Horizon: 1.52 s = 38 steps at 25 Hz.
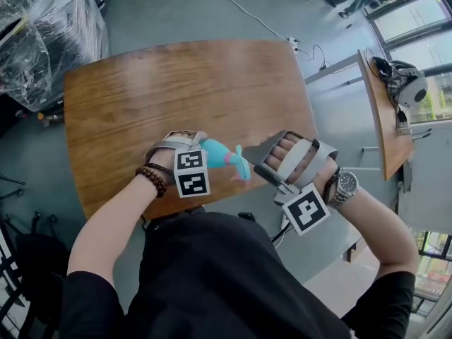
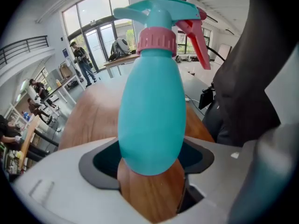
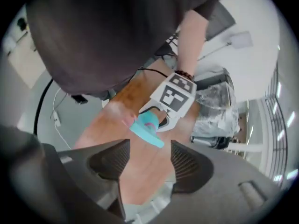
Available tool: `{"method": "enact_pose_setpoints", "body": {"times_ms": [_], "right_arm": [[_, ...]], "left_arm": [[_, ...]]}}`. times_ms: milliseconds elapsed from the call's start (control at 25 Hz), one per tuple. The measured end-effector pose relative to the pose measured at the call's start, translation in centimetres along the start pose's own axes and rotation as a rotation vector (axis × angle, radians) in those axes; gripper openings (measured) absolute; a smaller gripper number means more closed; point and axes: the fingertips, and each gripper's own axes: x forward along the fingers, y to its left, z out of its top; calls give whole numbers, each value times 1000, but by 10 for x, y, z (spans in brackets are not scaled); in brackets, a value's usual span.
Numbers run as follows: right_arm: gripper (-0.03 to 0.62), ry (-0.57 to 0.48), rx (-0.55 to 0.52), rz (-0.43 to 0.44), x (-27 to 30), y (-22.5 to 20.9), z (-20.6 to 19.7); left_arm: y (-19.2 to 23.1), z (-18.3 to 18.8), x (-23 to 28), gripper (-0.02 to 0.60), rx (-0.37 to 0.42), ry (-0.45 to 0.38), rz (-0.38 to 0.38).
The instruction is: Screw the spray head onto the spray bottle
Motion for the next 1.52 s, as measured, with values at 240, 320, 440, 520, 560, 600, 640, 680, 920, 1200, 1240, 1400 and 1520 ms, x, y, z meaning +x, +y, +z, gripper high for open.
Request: {"method": "enact_pose_setpoints", "body": {"times_ms": [240, 320, 440, 520, 560, 600, 640, 680, 920, 1200, 1240, 1400, 1520], "right_arm": [[254, -45, -233, 50, 19, 33, 20], [229, -64, -249, 60, 24, 40, 26], [140, -91, -241, 56, 26, 42, 35], [121, -97, -201, 56, 26, 40, 36], [121, -99, -162, 57, 26, 37, 35], [121, -100, -109, 59, 27, 34, 34], [121, -100, -48, 62, 27, 30, 32], [121, -97, 13, 68, 28, 27, 29], [120, -95, 462, 152, 38, 23, 13], [121, -77, 847, 195, 48, 10, -1], [121, -73, 844, 187, 50, 9, -2], [217, -52, 814, 135, 51, 5, -10], [238, -53, 846, 73, 45, -3, -20]], "left_arm": [[-21, 16, 0, 393, 61, -27, -89], [-28, 19, 1, 393, 81, -29, -106], [-33, 23, 0, 393, 100, -31, -111], [-32, 24, 0, 393, 103, -30, -103], [-31, 25, 0, 393, 100, -32, -97], [-29, 25, 0, 393, 92, -35, -89], [-26, 25, 0, 393, 85, -39, -78], [-24, 25, 0, 393, 77, -42, -65], [-7, 24, 2, 393, 12, -47, 41], [8, 22, 7, 393, -105, -58, 143], [9, 21, 8, 393, -121, -64, 144], [12, 23, 12, 394, -189, -116, 140], [19, 19, 14, 394, -252, -149, 131]]}}
